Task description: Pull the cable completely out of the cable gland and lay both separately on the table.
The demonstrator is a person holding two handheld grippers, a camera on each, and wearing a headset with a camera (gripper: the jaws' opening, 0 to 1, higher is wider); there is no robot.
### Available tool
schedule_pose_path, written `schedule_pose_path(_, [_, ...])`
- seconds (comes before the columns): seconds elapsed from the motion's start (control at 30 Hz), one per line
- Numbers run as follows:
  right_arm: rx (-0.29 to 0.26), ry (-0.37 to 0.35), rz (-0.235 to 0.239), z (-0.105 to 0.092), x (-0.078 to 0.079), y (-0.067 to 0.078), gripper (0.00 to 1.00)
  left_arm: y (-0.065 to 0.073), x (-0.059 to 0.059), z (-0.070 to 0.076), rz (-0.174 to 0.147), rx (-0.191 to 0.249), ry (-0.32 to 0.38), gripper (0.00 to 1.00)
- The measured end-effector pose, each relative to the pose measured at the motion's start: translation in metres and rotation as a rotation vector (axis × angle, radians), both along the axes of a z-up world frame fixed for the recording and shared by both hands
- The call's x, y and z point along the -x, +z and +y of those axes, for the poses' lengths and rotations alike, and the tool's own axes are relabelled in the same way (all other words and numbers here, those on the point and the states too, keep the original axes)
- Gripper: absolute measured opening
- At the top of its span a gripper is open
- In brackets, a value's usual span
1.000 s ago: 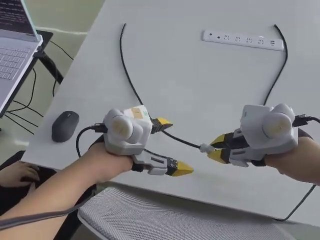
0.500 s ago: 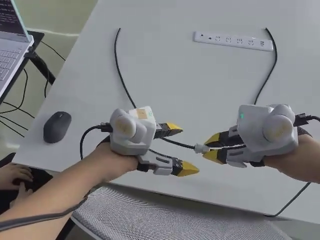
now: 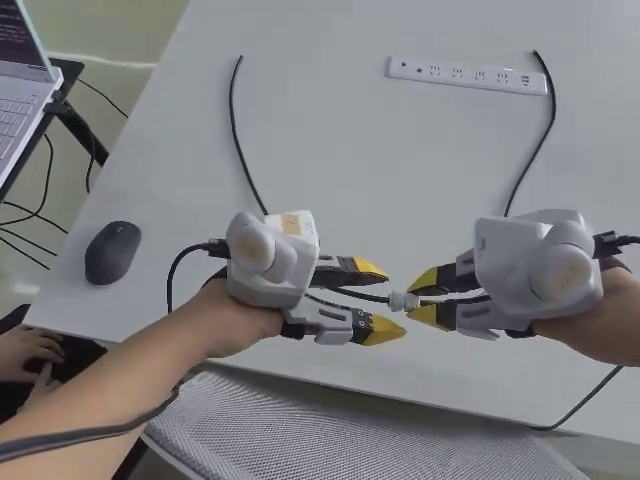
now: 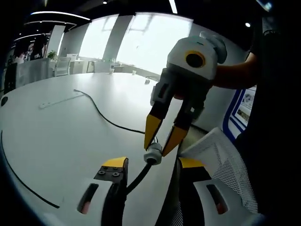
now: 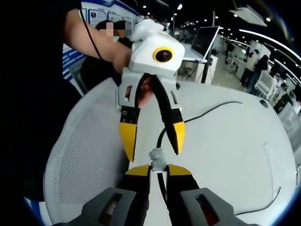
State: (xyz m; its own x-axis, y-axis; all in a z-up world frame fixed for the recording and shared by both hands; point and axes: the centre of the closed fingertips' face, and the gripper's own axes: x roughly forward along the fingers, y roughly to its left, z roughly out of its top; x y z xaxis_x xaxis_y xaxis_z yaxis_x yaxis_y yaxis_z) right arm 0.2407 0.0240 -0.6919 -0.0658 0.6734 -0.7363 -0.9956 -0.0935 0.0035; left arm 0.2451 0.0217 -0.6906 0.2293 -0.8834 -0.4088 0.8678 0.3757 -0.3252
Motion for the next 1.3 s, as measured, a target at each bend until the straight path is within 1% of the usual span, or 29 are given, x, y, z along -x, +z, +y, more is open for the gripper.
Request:
schedule_pose_path(0.17, [-0.004, 0.012, -0.01, -0.0003, -0.0001, -0.0009, 0.06, -0.0007, 0.0, -0.0013, 0.003, 0.002, -0.008, 0.37])
schedule_pose_path(0.23, [-0.005, 0.014, -0.009, -0.0005, -0.0002, -0.0014, 0.06, 0.0003, 0.0006, -0.002, 0.0, 0.008, -0.016, 0.33])
schedule_pose_path(0.33, [-0.009, 0.019, -0.012, -0.0009, -0.0006, -0.0016, 0.06, 0.0027, 0.0, -0.0021, -0.002, 0.023, -0.016, 0.29])
schedule_pose_path(0.4, [-0.012, 0.018, -0.014, -0.0009, -0.0013, -0.0013, 0.07, 0.003, -0.0003, -0.0016, 0.011, 0.029, -0.013, 0.28])
schedule_pose_path(0.47, [-0.014, 0.022, -0.013, -0.0011, -0.0012, -0.0012, 0.07, 0.0033, -0.0003, -0.0017, -0.002, 0.029, -0.02, 0.26])
schedule_pose_path(0.63, [-0.022, 0.026, -0.009, -0.0008, 0.0002, -0.0011, 0.07, 0.0042, 0.0004, -0.0021, -0.001, 0.037, -0.026, 0.22])
schedule_pose_path(0.73, [-0.024, 0.037, -0.011, -0.0009, 0.0023, -0.0019, 0.07, 0.0044, 0.0008, -0.0025, 0.01, 0.04, -0.027, 0.18])
schedule_pose_path(0.87, [-0.028, 0.039, -0.011, -0.0012, 0.003, -0.0026, 0.07, 0.0032, 0.0006, -0.0026, 0.003, 0.037, -0.033, 0.17])
schedule_pose_path(1.03, [-0.031, 0.06, -0.017, -0.0023, 0.0048, -0.0039, 0.07, 0.0027, 0.0024, -0.004, -0.008, 0.032, -0.048, 0.16])
schedule_pose_path(1.1, [-0.032, 0.06, -0.015, -0.0024, 0.0047, -0.004, 0.07, 0.0035, 0.003, -0.0048, -0.036, 0.024, -0.058, 0.16])
schedule_pose_path(1.17, [-0.035, 0.057, -0.007, -0.0026, 0.0046, -0.0041, 0.07, 0.0037, 0.0036, -0.0049, -0.037, 0.019, -0.062, 0.16])
schedule_pose_path(1.23, [-0.041, 0.056, -0.008, -0.0023, 0.0042, -0.0038, 0.07, 0.0044, 0.0031, -0.0046, -0.045, 0.013, -0.063, 0.16])
schedule_pose_path(1.3, [-0.05, 0.057, -0.004, -0.0019, 0.0047, -0.0026, 0.07, 0.0051, 0.0033, -0.0039, -0.039, 0.011, -0.061, 0.15])
